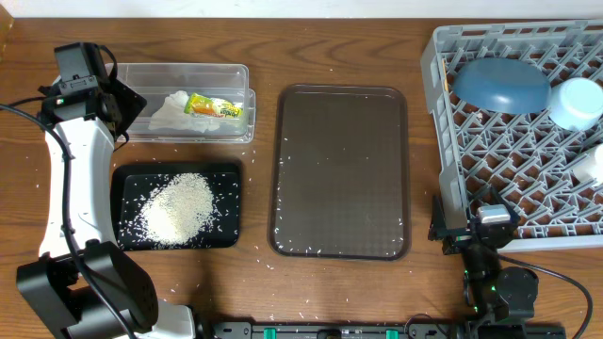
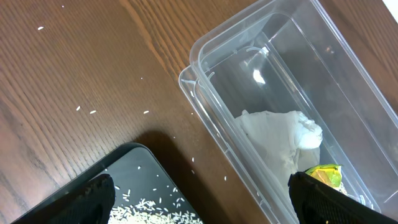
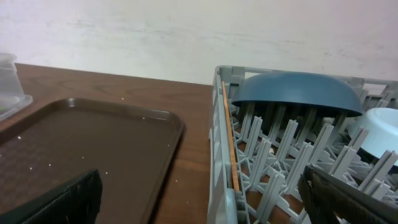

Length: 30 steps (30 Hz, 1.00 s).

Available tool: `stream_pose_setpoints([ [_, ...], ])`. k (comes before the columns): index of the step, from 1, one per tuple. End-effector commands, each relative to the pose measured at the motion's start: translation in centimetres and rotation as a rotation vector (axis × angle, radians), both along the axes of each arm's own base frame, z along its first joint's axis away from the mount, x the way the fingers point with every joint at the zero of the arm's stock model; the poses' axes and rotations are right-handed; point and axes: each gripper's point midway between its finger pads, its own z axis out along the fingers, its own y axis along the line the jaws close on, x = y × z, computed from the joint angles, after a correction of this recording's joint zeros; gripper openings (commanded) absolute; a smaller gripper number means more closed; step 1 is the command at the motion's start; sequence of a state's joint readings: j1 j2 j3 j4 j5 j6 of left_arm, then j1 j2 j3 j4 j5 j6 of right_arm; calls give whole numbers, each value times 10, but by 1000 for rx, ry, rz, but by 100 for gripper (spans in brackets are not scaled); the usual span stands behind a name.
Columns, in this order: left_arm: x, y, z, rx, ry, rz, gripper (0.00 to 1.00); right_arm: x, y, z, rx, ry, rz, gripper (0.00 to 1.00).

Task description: Sort waste into correct bins and load items into the dishwasher rack

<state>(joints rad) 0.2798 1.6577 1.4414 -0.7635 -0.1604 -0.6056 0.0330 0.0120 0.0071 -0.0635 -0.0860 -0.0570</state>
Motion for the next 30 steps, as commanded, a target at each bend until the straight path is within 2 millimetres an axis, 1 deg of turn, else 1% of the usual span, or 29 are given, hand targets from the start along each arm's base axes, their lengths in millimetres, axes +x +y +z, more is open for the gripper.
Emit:
stream_pose_setpoints([
  [1,-1,1,8,10,-13,1,92,0,-4,0,-19,-2,-17,99],
  [26,-1,1,8,10,-13,1,92,0,-4,0,-19,-2,-17,99],
  [28,-9,-1,4,14,35,-25,92,0,-4,0,-19,-2,-17,99],
  [30,-21,-4,-5,-3,93,-27,92,0,-4,0,-19,-2,-17,99],
])
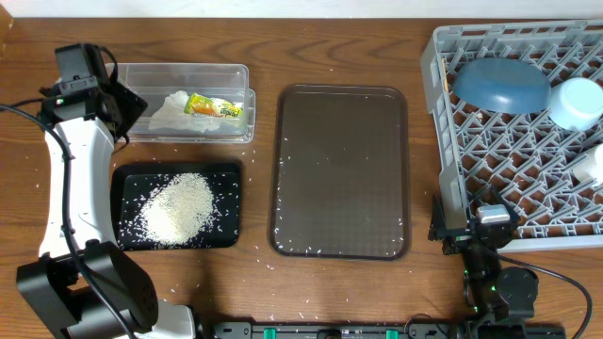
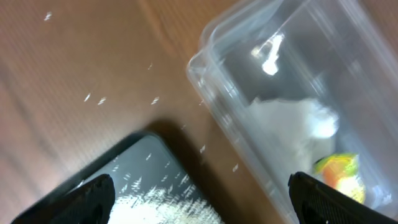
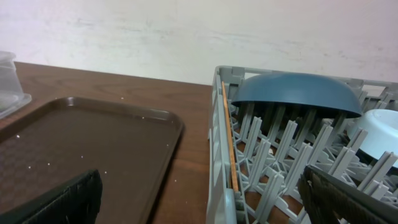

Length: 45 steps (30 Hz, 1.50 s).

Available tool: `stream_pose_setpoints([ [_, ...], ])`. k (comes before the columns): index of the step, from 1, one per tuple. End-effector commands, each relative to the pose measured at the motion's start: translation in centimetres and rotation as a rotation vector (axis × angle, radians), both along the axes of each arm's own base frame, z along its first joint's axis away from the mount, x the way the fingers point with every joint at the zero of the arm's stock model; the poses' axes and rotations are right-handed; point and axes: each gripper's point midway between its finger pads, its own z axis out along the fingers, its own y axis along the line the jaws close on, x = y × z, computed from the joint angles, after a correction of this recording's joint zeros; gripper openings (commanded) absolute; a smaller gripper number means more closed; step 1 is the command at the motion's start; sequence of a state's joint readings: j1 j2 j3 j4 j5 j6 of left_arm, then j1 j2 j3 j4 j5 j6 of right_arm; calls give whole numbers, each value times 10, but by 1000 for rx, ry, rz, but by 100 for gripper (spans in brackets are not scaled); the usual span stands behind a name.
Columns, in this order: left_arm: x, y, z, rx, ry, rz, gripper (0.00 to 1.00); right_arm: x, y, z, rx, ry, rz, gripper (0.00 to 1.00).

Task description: Sort waste into correct bins and load items into the dishwasher rack

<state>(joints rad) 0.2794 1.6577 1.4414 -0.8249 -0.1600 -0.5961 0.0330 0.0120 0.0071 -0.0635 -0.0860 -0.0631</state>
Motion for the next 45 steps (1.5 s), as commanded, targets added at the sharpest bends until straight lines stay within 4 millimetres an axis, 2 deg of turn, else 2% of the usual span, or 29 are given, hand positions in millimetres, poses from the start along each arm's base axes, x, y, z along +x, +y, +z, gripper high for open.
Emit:
stream_pose_setpoints([
  [1,-17,-3,-5,-1,69,-18,92,0,-4,0,-14,-1,-17,99],
  [6,-45,-20,-44,-38,196,-41,92,0,-4,-1,-14,-1,-17,99],
  [8,-51,-26,-60,-41,215,-54,92,0,-4,-1,-13,-1,-17,99],
  [12,-56,-37,-89,-28,181,-85,92,0,-4,-1,-13,-1,-17,99],
  [17,-69,-53,-109,-4,122,-140,92,0,-4,-1,-13,-1,-17,99],
  [23,-91,-67,-117,32,16,-198,92,0,-4,-1,-13,-1,-17,99],
  [31,-130,-77,-118,81,-241,-203,92,0,-4,-1,-13,-1,-17,99],
  [39,-140,-83,-112,92,-373,-215,92,0,-4,-1,-13,0,-17,99],
  [45,-150,-85,-120,105,-439,-222,92,0,-4,-1,-13,1,-17,99],
])
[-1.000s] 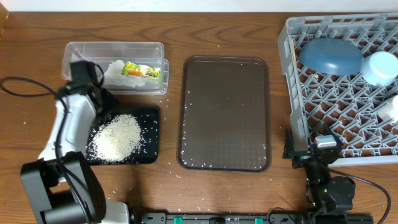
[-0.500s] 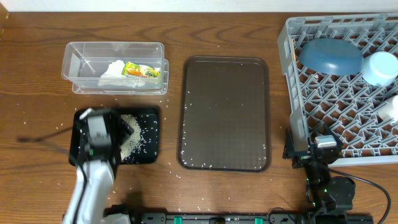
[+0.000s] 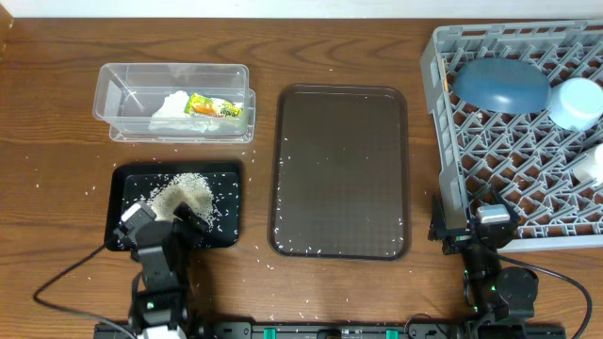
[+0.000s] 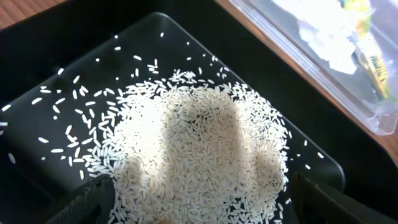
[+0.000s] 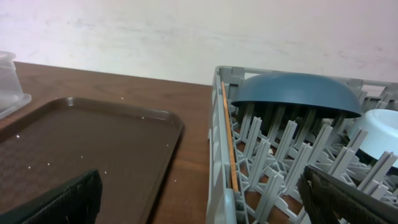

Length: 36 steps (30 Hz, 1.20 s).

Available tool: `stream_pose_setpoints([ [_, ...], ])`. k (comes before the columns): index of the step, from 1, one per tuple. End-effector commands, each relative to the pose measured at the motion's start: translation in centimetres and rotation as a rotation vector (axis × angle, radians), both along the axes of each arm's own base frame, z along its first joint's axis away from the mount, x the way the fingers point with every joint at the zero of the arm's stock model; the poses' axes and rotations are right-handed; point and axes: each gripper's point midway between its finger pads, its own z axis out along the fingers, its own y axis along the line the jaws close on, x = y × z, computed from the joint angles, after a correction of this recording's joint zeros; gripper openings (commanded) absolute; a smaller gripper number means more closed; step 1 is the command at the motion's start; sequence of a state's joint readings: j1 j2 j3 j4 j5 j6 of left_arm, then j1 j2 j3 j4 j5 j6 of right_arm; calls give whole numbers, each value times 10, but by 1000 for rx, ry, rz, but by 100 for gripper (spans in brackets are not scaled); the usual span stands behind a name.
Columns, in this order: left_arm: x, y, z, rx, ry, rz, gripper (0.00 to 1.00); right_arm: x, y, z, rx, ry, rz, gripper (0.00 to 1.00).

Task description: Sort waste into correct bins and load items into the dishwasher rack

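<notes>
Tissue and a yellow-green wrapper (image 3: 209, 107) lie in the clear bin (image 3: 121, 87). The black tray (image 3: 226, 231) holds a pile of rice (image 4: 193, 149). My left gripper (image 3: 168, 220) hangs open over the near part of that tray, nothing between its fingers (image 4: 87, 199). In the grey dishwasher rack (image 3: 443, 113) sit an upturned blue bowl (image 3: 499, 83) and a white cup (image 3: 577, 102). My right gripper (image 3: 476, 226) stands open and empty at the rack's near left corner, looking along the rack's wall (image 5: 217, 124).
A brown serving tray (image 3: 341, 169) with a few rice grains lies between the bins and the rack. Loose grains dot the wooden table (image 3: 57, 160) around the black tray. A white object shows at the rack's right edge (image 3: 592, 165).
My left arm was stretched out with its gripper at the clear bin's left end. Now it is folded at the table's near edge, gripper open over the rice tray. The right arm has not moved.
At first my left gripper was open beside the clear bin's left end, the bin holding tissue and wrapper. A second later it was in nearly the same place, its view blurred. Now it is back low over the rice tray. The right gripper stayed by the rack.
</notes>
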<state>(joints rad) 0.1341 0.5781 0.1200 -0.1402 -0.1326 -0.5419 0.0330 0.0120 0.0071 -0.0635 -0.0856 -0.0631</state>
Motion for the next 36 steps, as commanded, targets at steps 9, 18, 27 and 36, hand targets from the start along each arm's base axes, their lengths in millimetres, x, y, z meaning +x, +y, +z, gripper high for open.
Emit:
stream_pose_setpoints([
  [9,10,-21,19,50,-207,-167,92,0,-4,-1,-13,1,-17,99],
  [18,15,-29,51,76,-346,-208,92,0,-4,-1,-13,1,-17,99],
  [27,17,-57,89,229,-488,-385,92,0,-4,-1,-13,1,-17,99],
  [36,17,-59,87,228,-483,-393,92,0,-4,-1,-13,1,-17,99],
])
